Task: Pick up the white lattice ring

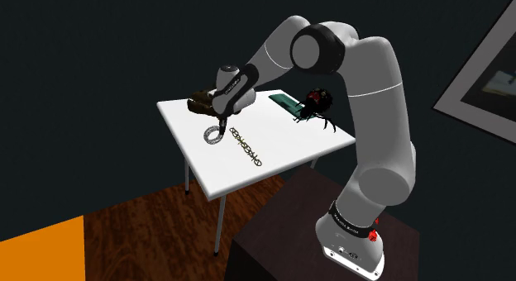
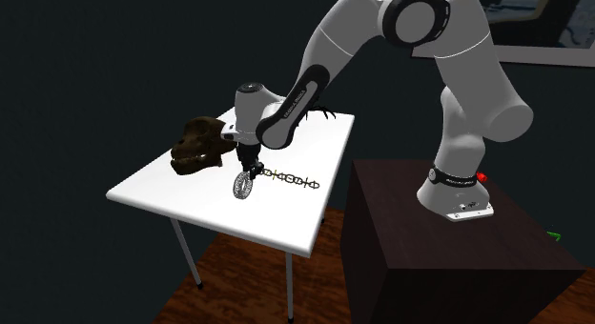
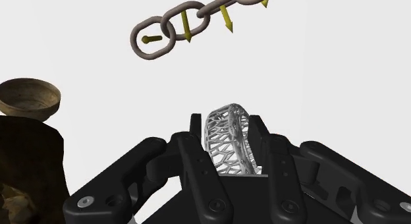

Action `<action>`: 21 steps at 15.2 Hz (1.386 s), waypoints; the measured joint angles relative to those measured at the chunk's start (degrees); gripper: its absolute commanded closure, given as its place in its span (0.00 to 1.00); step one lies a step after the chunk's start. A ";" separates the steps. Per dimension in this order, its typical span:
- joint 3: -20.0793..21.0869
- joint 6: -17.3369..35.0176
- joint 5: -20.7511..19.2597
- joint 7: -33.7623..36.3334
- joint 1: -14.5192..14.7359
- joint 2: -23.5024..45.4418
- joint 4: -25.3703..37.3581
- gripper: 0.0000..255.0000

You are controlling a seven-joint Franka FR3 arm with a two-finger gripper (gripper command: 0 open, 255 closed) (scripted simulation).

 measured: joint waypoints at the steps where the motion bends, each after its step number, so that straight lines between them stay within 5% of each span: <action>1: -0.01 0.01 0.00 0.00 -0.01 0.01 0.02 1.00; 21: -0.60 -6.97 -0.62 -0.35 0.70 -7.44 -0.46 1.00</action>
